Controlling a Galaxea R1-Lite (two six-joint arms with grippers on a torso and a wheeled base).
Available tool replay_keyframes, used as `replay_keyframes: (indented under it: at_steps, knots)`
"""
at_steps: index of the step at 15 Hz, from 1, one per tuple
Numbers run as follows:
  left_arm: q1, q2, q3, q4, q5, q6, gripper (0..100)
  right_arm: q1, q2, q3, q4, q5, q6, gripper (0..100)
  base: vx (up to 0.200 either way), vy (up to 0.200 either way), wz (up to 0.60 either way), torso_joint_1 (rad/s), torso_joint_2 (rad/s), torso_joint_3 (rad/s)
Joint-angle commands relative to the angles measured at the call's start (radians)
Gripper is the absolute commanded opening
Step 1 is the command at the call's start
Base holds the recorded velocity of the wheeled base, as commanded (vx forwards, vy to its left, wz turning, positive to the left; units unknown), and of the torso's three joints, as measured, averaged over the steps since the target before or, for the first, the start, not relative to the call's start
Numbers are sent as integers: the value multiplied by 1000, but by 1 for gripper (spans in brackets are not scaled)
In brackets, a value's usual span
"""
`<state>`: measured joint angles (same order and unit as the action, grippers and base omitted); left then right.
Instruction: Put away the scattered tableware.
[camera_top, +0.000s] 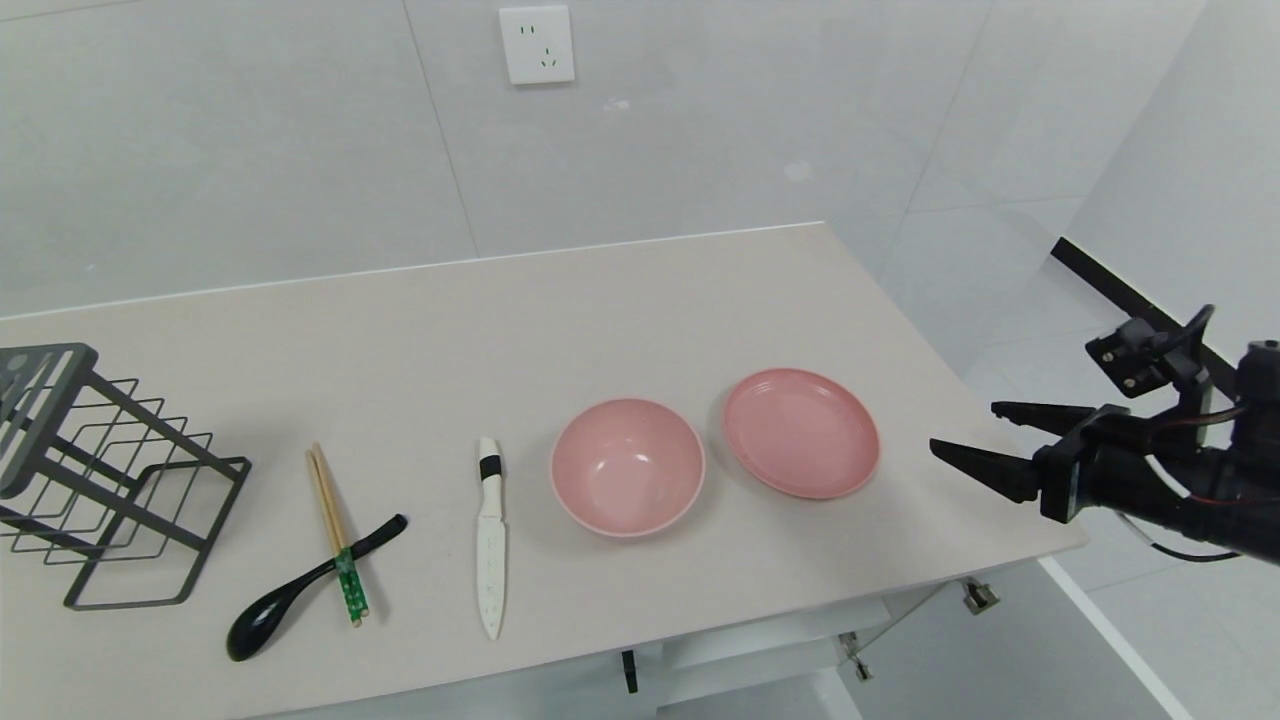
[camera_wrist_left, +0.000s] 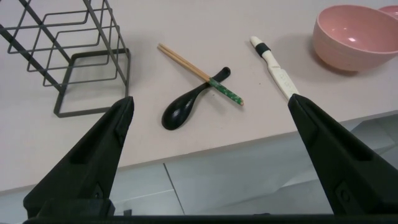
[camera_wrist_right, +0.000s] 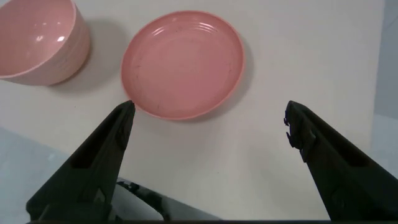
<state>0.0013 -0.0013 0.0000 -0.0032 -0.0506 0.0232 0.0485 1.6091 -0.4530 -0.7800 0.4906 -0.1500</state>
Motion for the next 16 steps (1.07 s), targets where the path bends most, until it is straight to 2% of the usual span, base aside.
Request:
replay_keyframes:
  at_steps: [1, 6, 16]
  knots:
    - [0, 1, 0, 0, 0, 0, 100, 21, 57, -10, -24, -3, 7, 100, 0, 0, 0, 0, 0, 0]
    - [0, 1, 0, 0, 0, 0, 100, 51, 120, -32, -50, -55, 10, 100, 0, 0, 0, 0, 0, 0]
    - [0, 1, 0, 0, 0, -2, 100, 68, 310, -181, -50, -60, 12, 100, 0, 0, 0, 0, 0, 0]
